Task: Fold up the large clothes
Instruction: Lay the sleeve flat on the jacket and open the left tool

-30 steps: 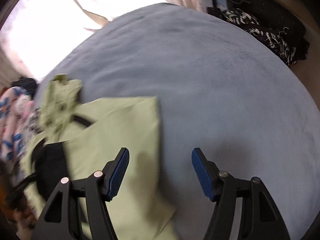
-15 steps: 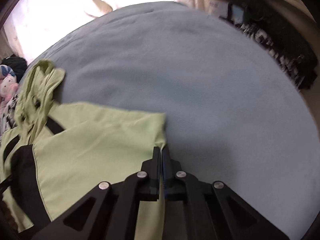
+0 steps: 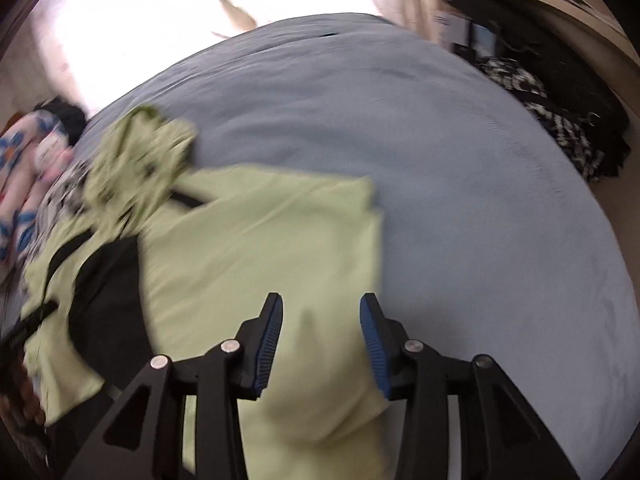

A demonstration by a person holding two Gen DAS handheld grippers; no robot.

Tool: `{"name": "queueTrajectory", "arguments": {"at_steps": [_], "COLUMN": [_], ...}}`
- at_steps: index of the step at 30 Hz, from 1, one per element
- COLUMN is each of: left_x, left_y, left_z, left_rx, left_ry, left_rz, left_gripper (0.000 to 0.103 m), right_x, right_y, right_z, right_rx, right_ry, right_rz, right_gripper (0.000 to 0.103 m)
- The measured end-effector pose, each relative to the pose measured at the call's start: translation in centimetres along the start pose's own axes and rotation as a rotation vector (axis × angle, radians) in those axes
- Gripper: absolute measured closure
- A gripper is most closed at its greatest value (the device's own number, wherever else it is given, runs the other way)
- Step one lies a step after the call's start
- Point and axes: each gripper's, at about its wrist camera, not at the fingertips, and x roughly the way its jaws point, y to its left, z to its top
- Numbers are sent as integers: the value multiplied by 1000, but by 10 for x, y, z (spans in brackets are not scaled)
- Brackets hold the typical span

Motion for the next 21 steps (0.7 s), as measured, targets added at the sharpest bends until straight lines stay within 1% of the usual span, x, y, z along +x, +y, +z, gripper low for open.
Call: {"name": "queueTrajectory", "arguments": {"at_steps": [2, 4, 5, 6, 8, 9, 10, 11, 12, 14, 15, 16, 17, 18, 19, 21], "left_x": [-6, -4, -2, 6, 21, 31, 35, 38, 38, 35, 34, 35, 35, 35, 36, 37], "left_y": [-11, -28, -34, -42, -51, -52, -49, -44, -38, -24, -17, -13, -10, -9, -9, -9], "left_z": [-7, -17, -22, -29, -41, -46, -49, -50, -50, -46, -43, -42, -41, -41, -41, -40], "left_rx": [-4, -3, 2, 10, 26, 38, 42, 44, 38, 11, -7, -23, -31, -36, -36, -20], "left_ry": [-4, 1, 9, 29, 75, 98, 107, 102, 92, 85, 90, 96, 98, 99, 98, 93], "left_rz": [-30, -67, -72, -58, -17, 17, 42, 58, 54, 12, -11, -28, -34, -39, -36, -19], "left_gripper": [56, 54, 54, 54, 54, 54, 54, 54, 54, 55, 57, 58, 58, 58, 58, 58], "right_x": [1, 9, 15, 24, 40, 46, 51, 50, 48, 40, 37, 36, 35, 33, 30, 26], "right_y": [25, 58, 71, 85, 93, 90, 79, 68, 52, 7, -13, -28, -43, -51, -60, -63], "right_z": [-13, -25, -30, -36, -44, -44, -44, -43, -42, -40, -40, -41, -43, -44, -46, -49], "right_rx": [-24, -71, -99, -132, -151, -146, -130, -116, -92, -28, 6, 36, 68, 88, 117, 127], "right_ry": [15, 42, 47, 53, 83, 94, 91, 80, 63, 12, 1, 7, 15, 10, 4, -3], "right_rz": [56, 126, 133, 124, 102, 91, 56, 34, -14, -163, -181, -179, -220, -217, -198, -196], "right_gripper": [63, 63, 63, 63, 63, 63, 65, 65, 65, 66, 70, 75, 73, 62, 60, 60]}}
